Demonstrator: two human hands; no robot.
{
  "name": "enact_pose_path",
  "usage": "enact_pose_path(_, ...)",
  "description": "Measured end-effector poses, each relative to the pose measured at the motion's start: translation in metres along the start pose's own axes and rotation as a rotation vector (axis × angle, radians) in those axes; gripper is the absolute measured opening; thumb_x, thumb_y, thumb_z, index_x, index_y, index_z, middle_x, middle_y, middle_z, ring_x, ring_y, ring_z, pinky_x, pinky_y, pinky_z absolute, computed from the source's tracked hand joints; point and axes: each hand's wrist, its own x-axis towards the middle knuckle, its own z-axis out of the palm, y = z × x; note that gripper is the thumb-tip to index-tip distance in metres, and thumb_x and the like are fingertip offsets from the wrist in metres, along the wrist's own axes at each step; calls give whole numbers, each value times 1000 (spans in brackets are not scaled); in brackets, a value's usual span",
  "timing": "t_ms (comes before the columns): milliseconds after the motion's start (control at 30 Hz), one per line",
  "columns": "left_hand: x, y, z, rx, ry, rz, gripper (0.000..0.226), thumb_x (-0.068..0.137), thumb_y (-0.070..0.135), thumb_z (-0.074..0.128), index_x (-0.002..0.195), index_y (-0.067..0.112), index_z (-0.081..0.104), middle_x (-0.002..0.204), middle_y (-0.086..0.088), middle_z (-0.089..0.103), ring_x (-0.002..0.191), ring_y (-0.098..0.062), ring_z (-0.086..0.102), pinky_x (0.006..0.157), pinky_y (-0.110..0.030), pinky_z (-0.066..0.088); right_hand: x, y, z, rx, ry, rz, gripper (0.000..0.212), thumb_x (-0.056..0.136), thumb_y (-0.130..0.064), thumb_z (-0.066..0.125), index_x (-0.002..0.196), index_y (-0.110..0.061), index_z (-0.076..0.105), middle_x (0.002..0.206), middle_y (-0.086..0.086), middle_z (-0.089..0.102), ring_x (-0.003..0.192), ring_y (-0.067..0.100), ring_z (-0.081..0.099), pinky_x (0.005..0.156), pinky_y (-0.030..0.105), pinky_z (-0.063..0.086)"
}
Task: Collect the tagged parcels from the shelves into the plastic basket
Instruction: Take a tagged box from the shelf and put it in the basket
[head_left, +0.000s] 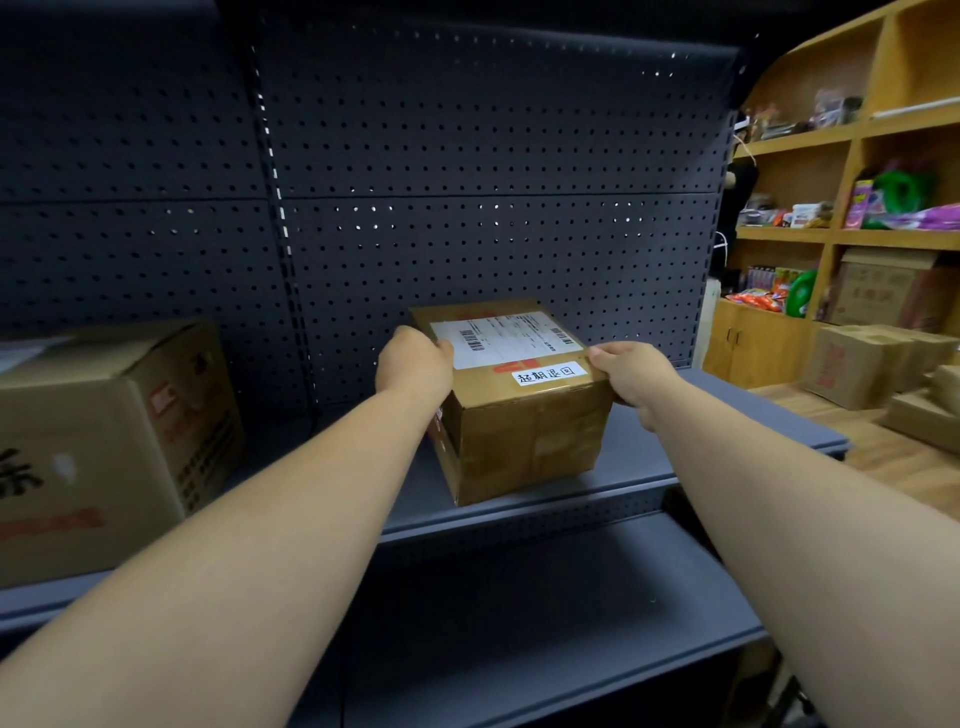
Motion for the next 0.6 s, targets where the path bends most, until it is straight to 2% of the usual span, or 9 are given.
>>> enact_pose_path(100,1,1,-8,-7,-10,-7,38,97,28,46,125,1,47,117,-16,59,100,-32,60,81,-38,54,1,-3,0,2,-14,-19,35,101,-29,43,129,-15,57,120,8,63,110,23,57,96,35,49)
enact_pose_path(267,9,-2,-18,-36,-22,-22,41,96,30,45,128,5,43,117,-15,60,97,-33,63,83,-41,56,4,-7,2,16,-44,-59,32,100,-28,45,125,-16,61,116,6,65,109,22,58,90,30,45)
enact_pose_path(400,10,0,-29,-217,-42,-103,61,98,30,44,149,19,12,120,-15,55,89,-34,65,78,-48,58,9,-10,5,10,-63,-89,31,100,-28,45,125,-18,61,110,3,63,108,22,57,98,33,44)
enact_pose_path(467,9,1,-34,-312,-65,-148,70,99,32,44,151,29,-2,129,-15,51,91,-33,65,76,-47,59,12,-12,6,19,-77,-101,30,100,-29,45,123,-20,62,113,3,65,108,23,59,101,39,46)
enact_pose_path(600,7,2,-41,-418,-94,-231,72,99,37,41,150,36,-10,147,-9,39,79,-31,67,69,-38,58,17,-23,6,45,-98,-144,26,99,-28,45,114,-25,66,106,3,70,102,26,63,97,45,50)
